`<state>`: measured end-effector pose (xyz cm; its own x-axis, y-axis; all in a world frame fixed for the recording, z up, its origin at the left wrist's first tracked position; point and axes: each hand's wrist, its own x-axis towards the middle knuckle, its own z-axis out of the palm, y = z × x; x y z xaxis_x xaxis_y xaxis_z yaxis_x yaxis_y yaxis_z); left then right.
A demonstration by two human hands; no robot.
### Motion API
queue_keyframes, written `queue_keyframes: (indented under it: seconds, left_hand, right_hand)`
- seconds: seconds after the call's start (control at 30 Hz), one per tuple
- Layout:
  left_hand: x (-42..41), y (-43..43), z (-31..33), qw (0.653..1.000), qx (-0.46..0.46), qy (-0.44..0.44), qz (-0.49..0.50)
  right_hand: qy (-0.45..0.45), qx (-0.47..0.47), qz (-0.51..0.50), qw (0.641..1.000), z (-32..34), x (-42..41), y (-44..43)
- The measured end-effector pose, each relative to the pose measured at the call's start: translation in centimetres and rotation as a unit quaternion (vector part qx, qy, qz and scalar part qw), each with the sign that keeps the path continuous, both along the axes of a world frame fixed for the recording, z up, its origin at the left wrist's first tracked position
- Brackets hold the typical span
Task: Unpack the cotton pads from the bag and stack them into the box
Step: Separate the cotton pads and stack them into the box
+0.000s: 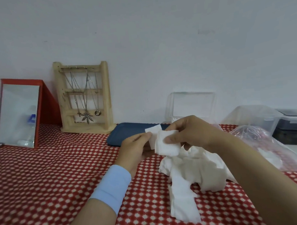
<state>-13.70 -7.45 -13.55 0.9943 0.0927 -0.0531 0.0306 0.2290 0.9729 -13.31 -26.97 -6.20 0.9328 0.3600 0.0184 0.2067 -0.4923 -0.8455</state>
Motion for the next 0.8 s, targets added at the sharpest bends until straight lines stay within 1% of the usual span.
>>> queue_keyframes:
  seconds: [0.1, 0.23, 0.27, 0.4, 0.57, 0.67, 0.73, 0.8]
  left_hand:
    - [-0.4, -0.4, 0.3, 1.000, 0.003, -0.007, -0.012]
    - [-0.8, -0.6, 0.6, 0.999, 0.029, -0.003, -0.014]
    - [-0.8, -0.6, 0.7, 0.999, 0.033, -0.005, -0.020]
    - [-1.2, -1.1, 1.1, 0.998, 0.038, -0.004, -0.050]
    - [-1.7, -1.5, 1.5, 0.994, 0.010, -0.002, -0.110]
    - [-1.9, -1.7, 1.8, 0.991, -0.040, 0.010, -0.129]
    - [-1.9, -1.7, 1.8, 0.990, -0.056, 0.006, -0.132]
    - [-1.9, -1.6, 1.7, 0.989, -0.049, -0.011, -0.138]
  right_hand:
    - [-0.002, 0.017, -0.023, 1.000, -0.2, 0.4, -0.3]
    - [-0.003, 0.090, 0.006, 0.996, 0.5, 0.0, -0.5]
    - [-0.009, 0.086, 0.013, 0.996, 0.7, -0.1, -0.5]
    - [-0.047, 0.014, 0.011, 0.999, 0.6, 0.2, -0.6]
    - [-0.052, 0.007, -0.009, 0.999, 0.3, 0.4, -0.4]
    - [-0.071, -0.002, -0.026, 0.997, 0.1, 0.5, -0.2]
    - [-0.077, -0.002, -0.051, 0.996, -0.1, 0.7, 0.0]
    - [-0.071, 0.003, -0.091, 0.993, -0.2, 0.8, 0.0]
